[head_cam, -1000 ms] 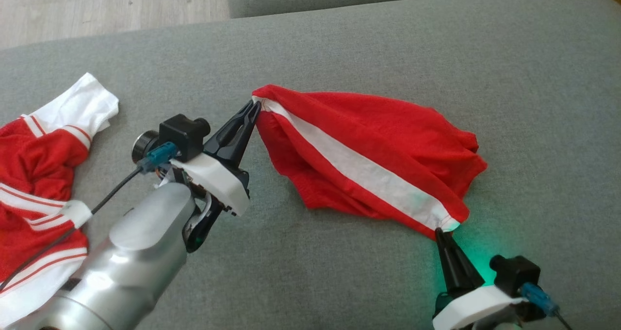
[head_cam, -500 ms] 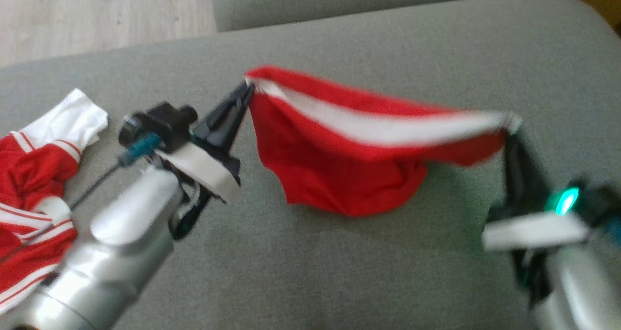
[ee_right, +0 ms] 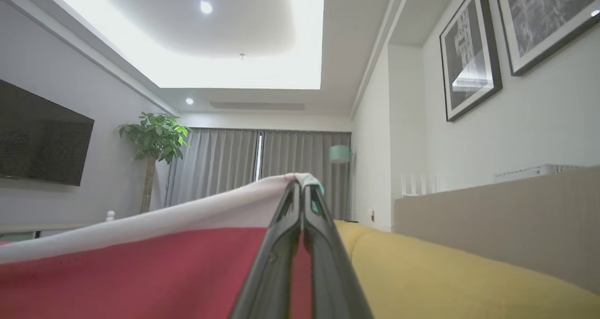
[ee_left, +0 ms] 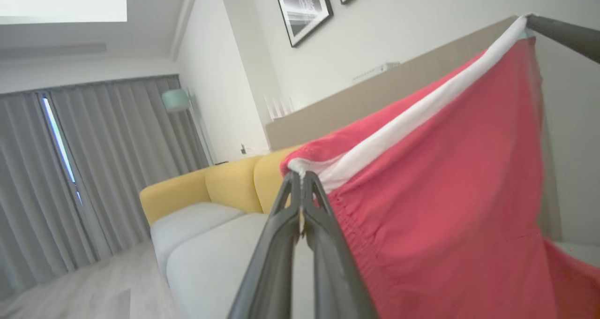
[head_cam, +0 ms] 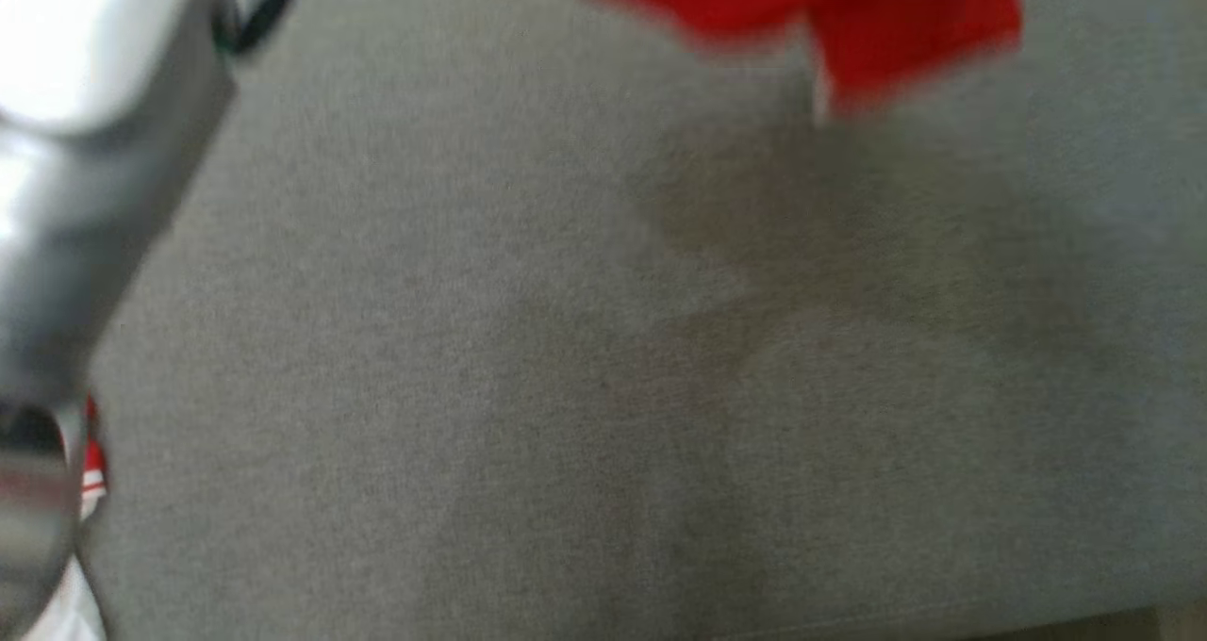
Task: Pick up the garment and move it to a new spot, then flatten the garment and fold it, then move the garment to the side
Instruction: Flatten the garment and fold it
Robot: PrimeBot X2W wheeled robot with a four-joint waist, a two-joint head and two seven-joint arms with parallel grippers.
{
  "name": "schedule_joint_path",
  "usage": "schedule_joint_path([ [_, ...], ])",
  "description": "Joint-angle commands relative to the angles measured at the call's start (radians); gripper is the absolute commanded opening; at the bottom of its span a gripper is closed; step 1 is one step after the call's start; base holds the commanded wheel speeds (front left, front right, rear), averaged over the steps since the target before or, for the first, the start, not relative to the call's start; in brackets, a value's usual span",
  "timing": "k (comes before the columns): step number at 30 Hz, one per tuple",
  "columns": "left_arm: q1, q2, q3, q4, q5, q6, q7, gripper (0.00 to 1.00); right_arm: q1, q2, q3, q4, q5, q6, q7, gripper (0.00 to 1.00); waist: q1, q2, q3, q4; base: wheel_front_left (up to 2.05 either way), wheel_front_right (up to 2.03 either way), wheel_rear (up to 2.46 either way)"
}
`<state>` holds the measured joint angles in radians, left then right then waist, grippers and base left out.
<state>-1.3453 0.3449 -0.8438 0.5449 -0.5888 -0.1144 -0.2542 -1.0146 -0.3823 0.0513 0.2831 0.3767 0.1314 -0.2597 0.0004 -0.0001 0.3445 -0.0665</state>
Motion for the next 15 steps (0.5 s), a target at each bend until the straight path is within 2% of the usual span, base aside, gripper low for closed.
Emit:
schedule_joint_path([
  [1,-0.083,0.019,0.060,-0.018,0.019,0.004,-0.006,0.00,-0.057,-0.024,-0.003,-0.029,-0.012,-0.001,-0.002,0.00,-0.0004,0.0001,0.070,0.022,0.00,0.00,0.00],
  [4,-0.124,-0.005,0.107,-0.043,0.055,0.004,-0.007,0.00,-0.123,-0.053,-0.016,-0.043,-0.028,-0.001,-0.002,0.00,-0.0004,0.0001,0.098,0.034,0.00,0.00,0.00],
  [7,-0.070,-0.012,0.132,-0.078,0.086,0.000,-0.007,0.00,-0.088,-0.074,-0.031,-0.058,-0.018,-0.001,-0.002,0.00,-0.0004,0.0001,0.107,0.045,0.00,0.00,0.00],
  [10,0.058,0.002,0.135,-0.132,0.110,-0.007,-0.007,0.00,0.034,-0.073,-0.050,-0.070,-0.002,-0.001,-0.002,0.00,-0.0004,0.0001,0.103,0.048,0.00,0.00,0.00],
  [15,0.359,0.018,0.096,-0.210,0.121,-0.013,-0.007,0.00,0.352,-0.034,-0.077,-0.126,0.039,-0.001,-0.002,0.00,-0.0004,0.0001,0.084,0.053,0.00,0.00,0.00],
])
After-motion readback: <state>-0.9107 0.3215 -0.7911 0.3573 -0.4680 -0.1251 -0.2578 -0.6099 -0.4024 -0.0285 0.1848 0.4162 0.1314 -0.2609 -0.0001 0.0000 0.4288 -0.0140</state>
